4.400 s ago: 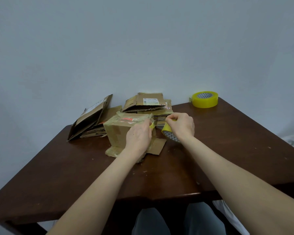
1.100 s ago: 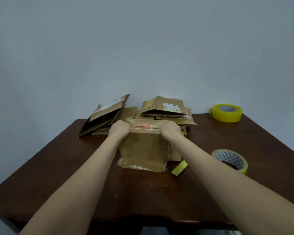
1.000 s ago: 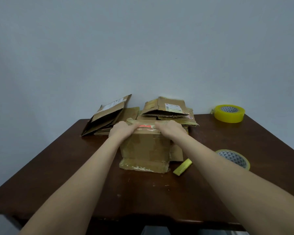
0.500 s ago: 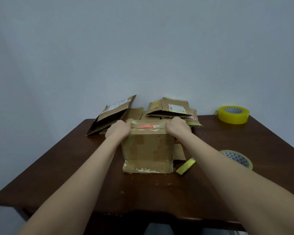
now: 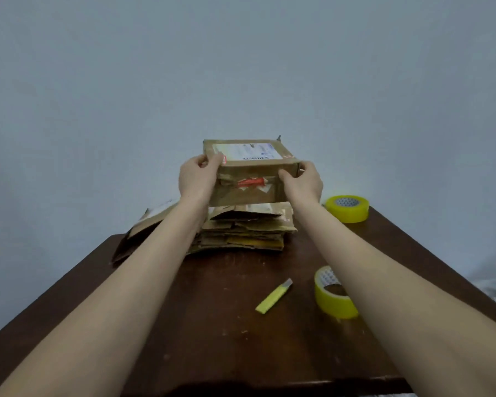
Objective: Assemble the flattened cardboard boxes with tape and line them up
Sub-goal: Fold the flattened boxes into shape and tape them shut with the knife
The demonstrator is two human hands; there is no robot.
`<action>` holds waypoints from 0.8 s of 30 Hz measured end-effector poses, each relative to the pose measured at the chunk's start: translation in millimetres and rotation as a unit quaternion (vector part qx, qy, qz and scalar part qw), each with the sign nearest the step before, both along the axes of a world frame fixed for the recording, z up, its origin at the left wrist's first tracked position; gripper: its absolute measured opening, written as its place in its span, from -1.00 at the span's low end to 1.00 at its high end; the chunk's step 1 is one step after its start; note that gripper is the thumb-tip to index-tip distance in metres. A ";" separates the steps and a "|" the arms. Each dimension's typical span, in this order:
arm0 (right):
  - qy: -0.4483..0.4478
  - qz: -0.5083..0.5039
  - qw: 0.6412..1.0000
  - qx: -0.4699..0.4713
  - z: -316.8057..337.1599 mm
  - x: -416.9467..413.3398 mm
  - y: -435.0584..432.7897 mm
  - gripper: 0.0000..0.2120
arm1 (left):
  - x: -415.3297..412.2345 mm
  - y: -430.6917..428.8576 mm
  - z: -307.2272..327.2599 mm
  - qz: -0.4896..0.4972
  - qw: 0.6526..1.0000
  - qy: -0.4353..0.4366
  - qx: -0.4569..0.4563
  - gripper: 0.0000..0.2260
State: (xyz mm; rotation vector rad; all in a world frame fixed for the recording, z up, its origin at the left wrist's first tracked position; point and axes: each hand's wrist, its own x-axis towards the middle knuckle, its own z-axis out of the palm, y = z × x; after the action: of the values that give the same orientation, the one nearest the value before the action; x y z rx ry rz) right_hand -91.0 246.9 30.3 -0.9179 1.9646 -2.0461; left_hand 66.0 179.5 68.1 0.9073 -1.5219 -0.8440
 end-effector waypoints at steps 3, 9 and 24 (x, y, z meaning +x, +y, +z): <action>-0.067 -0.015 0.997 -0.026 -14.2 -35.5 4.8 -0.59 | -48.9 -1.9 -19.1 -0.072 0.995 0.036 0.065 -0.76; -0.129 -0.098 0.986 -0.046 -44.0 -125.2 -8.8 -0.58 | -152.0 -25.6 -56.3 -0.142 0.986 0.020 0.088 -0.65; 0.040 -0.134 0.929 0.343 -108.1 -232.9 -86.3 -0.38 | -315.1 -67.9 -123.3 -0.212 0.958 -0.166 0.098 -0.53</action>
State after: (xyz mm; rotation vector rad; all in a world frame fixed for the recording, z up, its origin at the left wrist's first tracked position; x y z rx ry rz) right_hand -323.9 160.6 -77.8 -0.5944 2.6883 -1.2358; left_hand -249.1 111.6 -55.2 0.9110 -1.9961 -1.2115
